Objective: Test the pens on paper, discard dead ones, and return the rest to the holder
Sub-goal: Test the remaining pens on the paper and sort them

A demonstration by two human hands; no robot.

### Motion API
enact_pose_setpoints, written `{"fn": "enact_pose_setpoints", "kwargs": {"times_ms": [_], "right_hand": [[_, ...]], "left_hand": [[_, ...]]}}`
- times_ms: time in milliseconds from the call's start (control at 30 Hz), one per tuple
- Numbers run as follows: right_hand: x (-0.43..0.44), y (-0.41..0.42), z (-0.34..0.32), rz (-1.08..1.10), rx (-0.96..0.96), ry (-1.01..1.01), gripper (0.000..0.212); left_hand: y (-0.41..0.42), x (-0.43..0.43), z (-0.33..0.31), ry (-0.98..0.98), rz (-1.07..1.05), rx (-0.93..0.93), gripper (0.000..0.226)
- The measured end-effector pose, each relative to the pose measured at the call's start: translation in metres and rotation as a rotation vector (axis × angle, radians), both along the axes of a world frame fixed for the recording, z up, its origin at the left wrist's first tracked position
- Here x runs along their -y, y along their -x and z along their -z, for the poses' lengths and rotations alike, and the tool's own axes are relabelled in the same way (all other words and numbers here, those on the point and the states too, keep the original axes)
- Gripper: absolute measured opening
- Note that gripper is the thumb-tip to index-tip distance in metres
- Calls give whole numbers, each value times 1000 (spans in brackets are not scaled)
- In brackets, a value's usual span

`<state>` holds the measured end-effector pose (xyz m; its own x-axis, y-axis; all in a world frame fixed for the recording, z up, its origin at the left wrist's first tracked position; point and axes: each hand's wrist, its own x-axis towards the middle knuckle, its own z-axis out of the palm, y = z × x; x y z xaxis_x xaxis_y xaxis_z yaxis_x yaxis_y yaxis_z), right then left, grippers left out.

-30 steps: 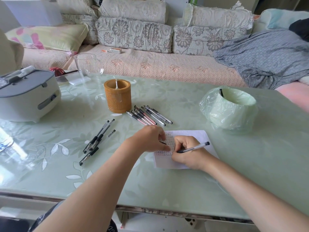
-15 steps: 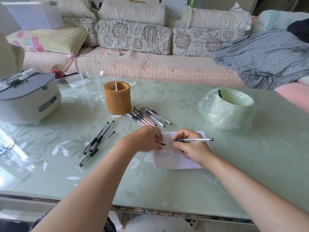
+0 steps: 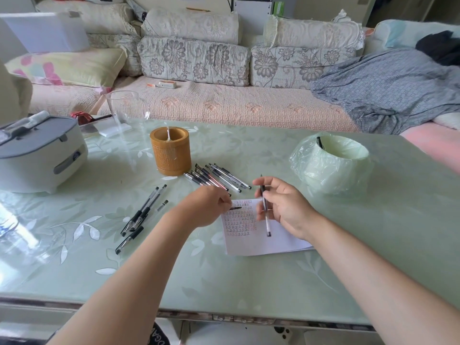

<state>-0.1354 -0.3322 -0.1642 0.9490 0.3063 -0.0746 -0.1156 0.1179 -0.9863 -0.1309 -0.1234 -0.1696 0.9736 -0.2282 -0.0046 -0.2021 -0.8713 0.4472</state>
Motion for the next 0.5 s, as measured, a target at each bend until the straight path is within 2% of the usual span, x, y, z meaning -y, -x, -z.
{"fn": "enact_pose_setpoints", "kwargs": {"times_ms": [133, 233, 333, 500], "right_hand": [[5, -6, -1, 102, 364, 617, 27], [6, -5, -4, 85, 517, 994, 19], [3, -3, -6, 64, 614, 1139, 17], [0, -5, -5, 31, 702, 1159, 19]], "left_hand": [[-1, 0, -2, 42, -22, 9, 18], [-1, -1, -4, 48, -30, 8, 17], [-2, -1, -4, 60, -35, -3, 17], [1, 1, -5, 81, -13, 0, 16]]}}
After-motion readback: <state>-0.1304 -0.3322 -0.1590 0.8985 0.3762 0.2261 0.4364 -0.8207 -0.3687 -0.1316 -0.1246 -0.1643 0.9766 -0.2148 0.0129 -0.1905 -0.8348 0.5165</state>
